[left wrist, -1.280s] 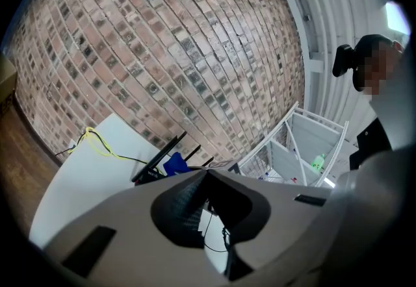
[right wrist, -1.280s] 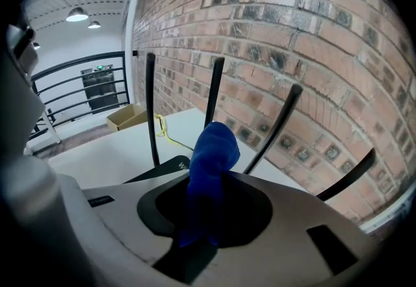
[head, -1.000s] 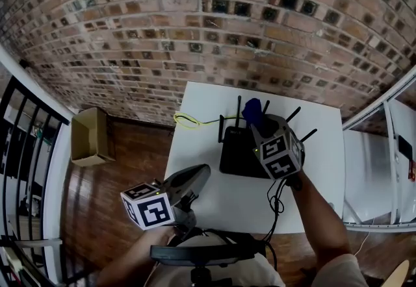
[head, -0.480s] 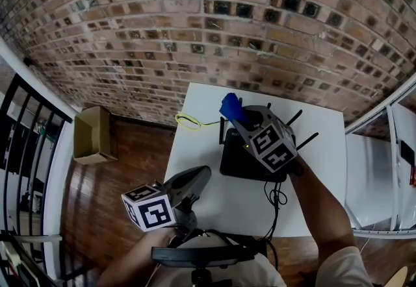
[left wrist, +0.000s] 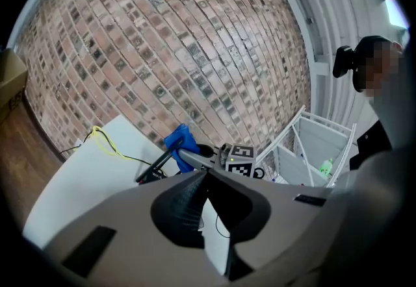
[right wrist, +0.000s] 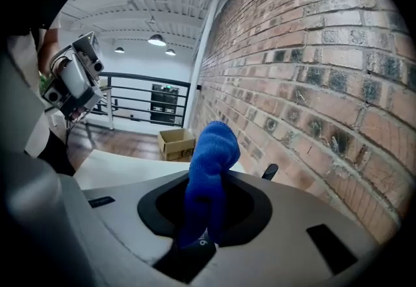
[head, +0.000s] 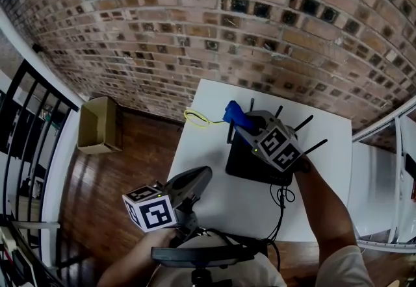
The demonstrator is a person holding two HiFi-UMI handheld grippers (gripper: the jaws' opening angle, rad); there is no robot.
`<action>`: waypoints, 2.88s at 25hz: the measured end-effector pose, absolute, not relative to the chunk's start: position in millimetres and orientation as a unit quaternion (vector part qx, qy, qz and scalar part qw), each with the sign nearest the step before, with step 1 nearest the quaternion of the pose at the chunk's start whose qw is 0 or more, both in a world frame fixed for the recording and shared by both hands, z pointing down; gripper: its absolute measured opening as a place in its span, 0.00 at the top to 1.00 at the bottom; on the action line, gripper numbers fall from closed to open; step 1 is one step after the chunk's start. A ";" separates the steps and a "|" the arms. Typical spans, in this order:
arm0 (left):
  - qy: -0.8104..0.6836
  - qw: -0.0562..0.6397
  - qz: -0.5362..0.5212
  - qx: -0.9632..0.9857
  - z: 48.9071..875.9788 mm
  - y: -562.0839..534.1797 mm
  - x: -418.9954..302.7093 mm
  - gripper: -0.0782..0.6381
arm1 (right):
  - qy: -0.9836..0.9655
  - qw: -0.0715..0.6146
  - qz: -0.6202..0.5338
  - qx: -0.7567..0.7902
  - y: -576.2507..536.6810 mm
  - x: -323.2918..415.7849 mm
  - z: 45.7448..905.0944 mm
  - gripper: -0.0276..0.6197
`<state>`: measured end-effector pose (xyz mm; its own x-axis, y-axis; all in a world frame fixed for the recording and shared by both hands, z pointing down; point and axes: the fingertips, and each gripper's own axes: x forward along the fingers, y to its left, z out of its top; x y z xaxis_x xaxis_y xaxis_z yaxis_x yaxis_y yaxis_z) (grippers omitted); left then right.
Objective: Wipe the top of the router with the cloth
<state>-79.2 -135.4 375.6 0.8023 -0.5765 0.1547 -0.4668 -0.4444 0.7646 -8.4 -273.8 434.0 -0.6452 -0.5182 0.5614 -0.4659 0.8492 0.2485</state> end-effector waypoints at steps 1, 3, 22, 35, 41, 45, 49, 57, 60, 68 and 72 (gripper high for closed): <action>-0.310 0.429 -0.065 0.846 376.6 -135.4 -80.2 0.87 | -0.909 0.320 -0.036 0.264 -273.2 -8.7 438.4 0.79; -0.314 0.432 -0.064 0.843 379.3 -135.0 -82.5 0.87 | -0.913 0.319 -0.024 0.253 -274.8 -6.5 449.8 0.79; -0.332 0.444 -0.058 0.830 390.2 -140.2 -97.6 0.87 | -0.901 0.389 0.076 0.176 -263.0 3.8 545.2 0.79; -0.307 0.435 -0.063 0.844 381.7 -144.2 -94.8 0.87 | -0.868 0.408 0.099 0.264 -257.9 23.0 563.4 0.79; -0.283 0.439 -0.056 0.851 378.1 -143.1 -85.5 0.87 | -0.879 0.350 0.055 0.318 -242.6 21.6 502.7 0.79; -0.266 0.442 -0.044 0.855 379.1 -140.9 -78.6 0.87 | -0.892 0.331 0.013 0.308 -214.5 5.6 471.5 0.79; -0.249 0.441 -0.041 0.861 375.1 -140.4 -70.3 0.87 | -0.901 0.329 -0.016 0.283 -196.7 -13.7 450.8 0.79; -0.239 0.433 -0.046 0.868 369.6 -141.4 -67.2 0.87 | -0.904 0.305 -0.036 0.298 -222.0 -31.9 406.8 0.79; -0.246 0.434 -0.047 0.865 371.6 -143.3 -74.2 0.87 | -0.905 0.277 -0.018 0.322 -237.8 -35.0 394.3 0.79; -0.259 0.440 -0.053 0.858 377.1 -147.8 -86.8 0.87 | -0.893 0.290 0.066 0.339 -246.6 -27.7 450.1 0.79; -0.263 0.444 -0.054 0.855 379.4 -149.4 -88.6 0.87 | -0.886 0.296 0.100 0.342 -249.5 -23.5 473.7 0.79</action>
